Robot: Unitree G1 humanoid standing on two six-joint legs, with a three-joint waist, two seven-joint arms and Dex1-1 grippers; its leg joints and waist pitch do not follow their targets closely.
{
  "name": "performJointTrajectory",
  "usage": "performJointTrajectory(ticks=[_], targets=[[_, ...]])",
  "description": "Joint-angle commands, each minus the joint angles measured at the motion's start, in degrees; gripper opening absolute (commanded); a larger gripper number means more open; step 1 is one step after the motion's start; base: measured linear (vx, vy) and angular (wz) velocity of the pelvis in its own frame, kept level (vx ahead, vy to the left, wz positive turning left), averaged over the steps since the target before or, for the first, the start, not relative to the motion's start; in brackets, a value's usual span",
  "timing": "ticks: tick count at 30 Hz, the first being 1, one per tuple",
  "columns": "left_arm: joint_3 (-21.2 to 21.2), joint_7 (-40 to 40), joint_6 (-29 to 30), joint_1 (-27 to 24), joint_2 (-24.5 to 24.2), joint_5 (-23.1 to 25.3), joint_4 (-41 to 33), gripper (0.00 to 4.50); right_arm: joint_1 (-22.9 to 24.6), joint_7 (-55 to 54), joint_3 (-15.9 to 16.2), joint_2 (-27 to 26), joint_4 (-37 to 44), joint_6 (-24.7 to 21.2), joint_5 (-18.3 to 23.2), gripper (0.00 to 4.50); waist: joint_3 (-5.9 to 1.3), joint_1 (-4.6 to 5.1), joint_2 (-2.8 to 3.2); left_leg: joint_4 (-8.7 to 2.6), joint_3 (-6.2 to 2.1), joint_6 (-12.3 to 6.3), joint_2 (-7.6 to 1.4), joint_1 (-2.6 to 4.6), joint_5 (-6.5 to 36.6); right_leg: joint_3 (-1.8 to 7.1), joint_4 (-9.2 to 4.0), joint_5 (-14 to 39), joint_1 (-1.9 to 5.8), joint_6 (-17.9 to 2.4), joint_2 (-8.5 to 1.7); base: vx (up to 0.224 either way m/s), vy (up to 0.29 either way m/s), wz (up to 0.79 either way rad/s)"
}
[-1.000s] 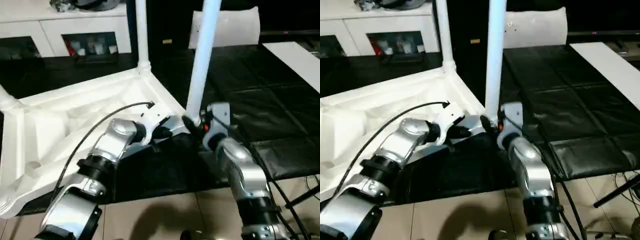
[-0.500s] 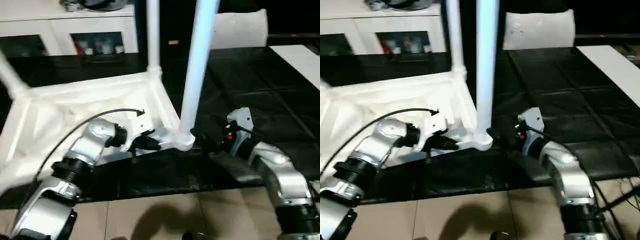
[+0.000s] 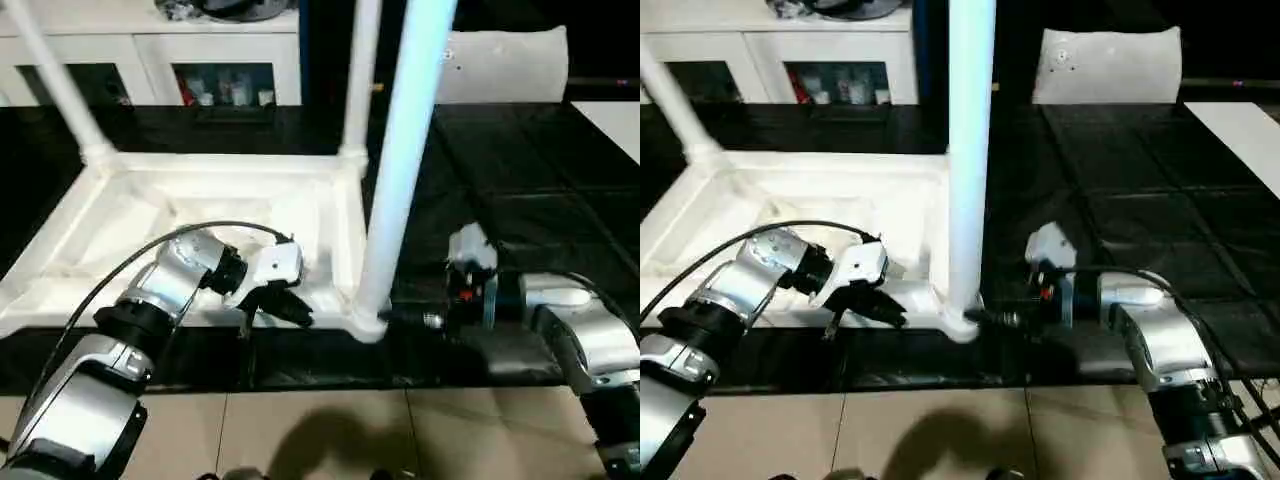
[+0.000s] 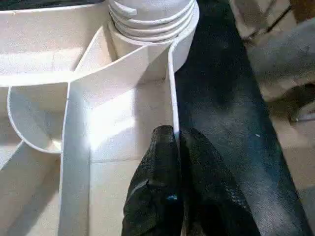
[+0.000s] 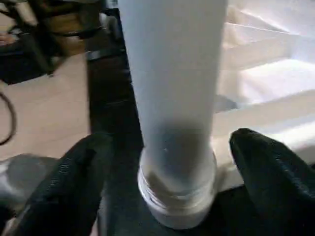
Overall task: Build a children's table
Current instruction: Rotate leg to tighten
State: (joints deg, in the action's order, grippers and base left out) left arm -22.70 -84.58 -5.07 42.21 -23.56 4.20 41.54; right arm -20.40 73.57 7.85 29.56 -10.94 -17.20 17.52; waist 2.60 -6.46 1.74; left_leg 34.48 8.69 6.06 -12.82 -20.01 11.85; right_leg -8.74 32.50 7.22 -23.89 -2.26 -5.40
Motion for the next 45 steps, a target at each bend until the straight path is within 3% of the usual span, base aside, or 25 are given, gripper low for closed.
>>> performJointTrajectory(ticks=[1,3,4,15,16,25,27,31,32,35,36,39,41,42,45], targets=[[-1.7,-3.1,-2.4,1.9,1.1,0.1,-0.9,0.00,-1.8,1.5,1.2,0.2,-0.7,0.5,0.1,3.87,-4.43,0.20,-0.94,-3.60,1.16,-5.46,-0.15,-0.24,6.3,2.95,-3.60,21.2,4.28,-5.9,-2.81,0.000,0.000,0.00],[-1.8,-3.3,-2.7,2.0,1.3,0.0,-0.8,0.00,-2.1,1.7,1.4,-0.1,-1.4,0.9,-0.2,3.71,-4.33,0.05,-0.89,-3.60,1.21,-5.03,-0.09,-0.13,6.5,2.91,-3.75,22.4,4.13,-5.5,-2.78,0.000,0.000,0.00],[-1.9,-3.8,-3.0,2.0,1.7,-0.2,-0.7,0.00,-2.9,2.4,2.1,-0.5,-2.8,1.3,-0.5,3.60,-4.40,-0.05,-0.58,-3.60,1.14,-4.88,-0.08,-0.19,6.6,2.84,-3.76,22.8,4.20,-5.4,-2.85,0.000,0.000,0.00],[-2.3,-5.1,-4.0,1.4,1.6,-0.3,-1.0,0.00,-5.6,5.4,4.0,-1.4,-5.7,-0.1,0.2,2.81,-4.42,0.01,-0.70,-3.54,1.13,-4.66,-0.06,-0.28,6.8,2.70,-3.80,22.8,4.18,-5.0,-2.67,0.000,0.000,0.00],[-2.2,-5.2,-4.0,1.3,1.5,-0.3,-1.1,0.00,-5.9,5.8,4.1,-1.4,-6.0,-0.2,0.2,2.70,-4.39,-0.06,-1.09,-3.58,1.11,-4.68,-0.08,-0.29,6.7,2.71,-3.70,23.3,4.21,-4.7,-2.70,0.000,0.000,0.00],[-2.0,-5.0,-4.1,0.9,1.1,-0.1,-1.1,0.00,-6.7,8.2,4.8,-1.0,-6.4,-1.3,0.8,2.10,-4.38,-0.08,-1.22,-3.55,1.15,-4.68,-0.05,-0.38,6.0,2.75,-3.76,23.6,4.16,-4.2,-2.73,0.000,0.000,0.00],[-1.5,-4.1,-3.3,0.6,1.2,-0.3,-1.2,0.00,-6.2,8.2,4.5,-1.3,-5.1,-2.4,1.5,2.04,-4.40,-0.08,-0.90,-3.54,1.13,-4.56,-0.03,-0.29,6.1,2.74,-3.81,24.0,4.14,-4.1,-2.71,0.000,0.000,0.00],[-0.2,-2.2,-1.0,-0.1,1.6,-1.3,-2.3,0.00,-4.6,6.4,3.4,-2.4,-2.5,-3.7,3.0,2.01,-4.46,-0.11,-0.88,-3.56,1.10,-4.50,-0.13,-0.33,6.0,2.78,-3.72,22.8,4.19,-4.4,-2.69,0.000,0.000,0.00],[0.4,-1.4,0.6,-0.5,1.9,-1.8,-3.4,0.00,-3.8,4.7,2.9,-3.0,-1.5,-4.4,3.3,2.01,-4.49,-0.16,-0.45,-3.59,1.05,-4.32,-0.14,-0.31,6.0,2.79,-3.62,22.4,4.21,-4.6,-2.74,0.000,0.000,0.00],[1.7,1.4,5.2,-1.2,2.6,-2.6,-5.9,0.00,-2.3,0.1,1.8,-4.6,0.3,-5.7,3.2,2.01,-4.33,0.18,-0.63,-3.69,1.13,-3.76,-0.09,-0.23,6.9,2.74,-3.89,23.5,4.09,-4.5,-2.63,0.000,0.000,0.00],[3.4,6.0,10.2,-1.8,4.2,-3.1,-8.3,0.00,-0.7,-8.6,0.9,-8.0,1.6,-6.4,1.2,2.01,-4.17,0.32,-0.63,-3.75,1.09,-3.12,-0.06,-0.19,7.3,2.70,-4.14,24.9,4.02,-4.0,-2.73,0.000,0.000,0.00],[4.6,10.4,13.3,-2.0,5.7,-2.9,-9.3,0.00,-0.1,-16.6,0.1,-11.4,1.4,-6.9,-1.3,2.00,-3.99,1.11,-0.74,-3.50,1.11,-1.74,0.81,-0.04,9.2,1.89,-5.04,30.2,3.84,-1.4,-2.44,0.000,0.000,0.00],[6.1,17.1,17.2,-1.9,8.0,-2.1,-9.8,0.00,-0.6,-27.4,-1.7,-16.6,0.3,-9.0,-3.7,1.99,-3.83,2.07,-0.71,-3.40,1.01,-1.46,1.07,-0.18,9.8,1.48,-5.52,31.9,3.84,-0.1,-2.31,0.000,0.000,0.00],[6.1,17.1,17.2,-1.9,8.0,-2.1,-9.8,0.00,-0.6,-27.4,-1.7,-16.6,0.3,-9.0,-3.7,1.98,-3.90,2.96,-0.76,-3.17,0.94,-1.56,1.37,-0.29,10.5,1.01,-5.93,33.1,3.82,1.0,-2.23,0.000,0.000,0.00],[7.2,21.1,19.3,-1.6,9.6,-1.8,-9.8,0.00,-1.1,-32.0,-2.5,-19.1,-0.3,-10.0,-4.5,1.98,-4.06,4.06,-0.65,-3.19,0.84,-2.90,1.42,-0.54,10.6,0.93,-6.15,32.1,4.04,1.4,-2.09,0.000,0.000,0.00]])
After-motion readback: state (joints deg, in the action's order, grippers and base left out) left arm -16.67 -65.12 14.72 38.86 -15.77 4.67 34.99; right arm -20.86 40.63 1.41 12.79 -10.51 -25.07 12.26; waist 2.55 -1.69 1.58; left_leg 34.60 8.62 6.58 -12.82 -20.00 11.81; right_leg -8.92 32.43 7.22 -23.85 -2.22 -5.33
